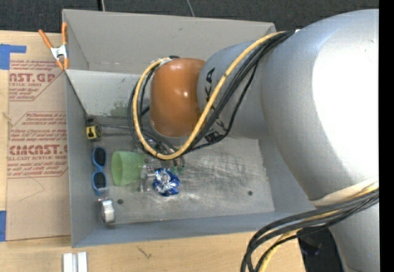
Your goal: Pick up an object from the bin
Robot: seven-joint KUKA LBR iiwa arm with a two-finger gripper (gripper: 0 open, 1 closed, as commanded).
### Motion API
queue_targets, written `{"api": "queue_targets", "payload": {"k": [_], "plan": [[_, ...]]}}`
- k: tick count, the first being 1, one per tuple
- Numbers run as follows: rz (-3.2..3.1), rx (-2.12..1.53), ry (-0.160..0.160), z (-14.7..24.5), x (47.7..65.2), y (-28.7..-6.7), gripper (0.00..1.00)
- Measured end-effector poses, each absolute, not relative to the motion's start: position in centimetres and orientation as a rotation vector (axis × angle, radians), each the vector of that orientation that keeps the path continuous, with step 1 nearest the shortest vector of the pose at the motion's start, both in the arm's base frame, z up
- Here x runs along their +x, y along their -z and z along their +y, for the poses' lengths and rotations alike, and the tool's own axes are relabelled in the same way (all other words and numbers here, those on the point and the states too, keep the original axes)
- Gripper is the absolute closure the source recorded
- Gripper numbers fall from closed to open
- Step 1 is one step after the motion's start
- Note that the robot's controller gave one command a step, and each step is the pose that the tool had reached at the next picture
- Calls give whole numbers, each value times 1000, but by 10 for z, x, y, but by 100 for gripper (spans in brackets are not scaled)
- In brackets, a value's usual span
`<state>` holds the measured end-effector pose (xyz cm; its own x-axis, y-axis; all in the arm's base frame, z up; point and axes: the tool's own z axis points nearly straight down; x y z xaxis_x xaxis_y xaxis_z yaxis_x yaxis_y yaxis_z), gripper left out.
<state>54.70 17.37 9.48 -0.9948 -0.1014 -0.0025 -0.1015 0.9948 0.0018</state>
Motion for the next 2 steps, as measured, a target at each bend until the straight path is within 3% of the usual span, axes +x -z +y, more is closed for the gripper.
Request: {"api": "queue_targets", "payload": {"k": [1, 2], "plan": [[3134, -161, -3, 174, 548, -119, 100], [3132, -161, -4, 175, 549, -160, 100]]}}
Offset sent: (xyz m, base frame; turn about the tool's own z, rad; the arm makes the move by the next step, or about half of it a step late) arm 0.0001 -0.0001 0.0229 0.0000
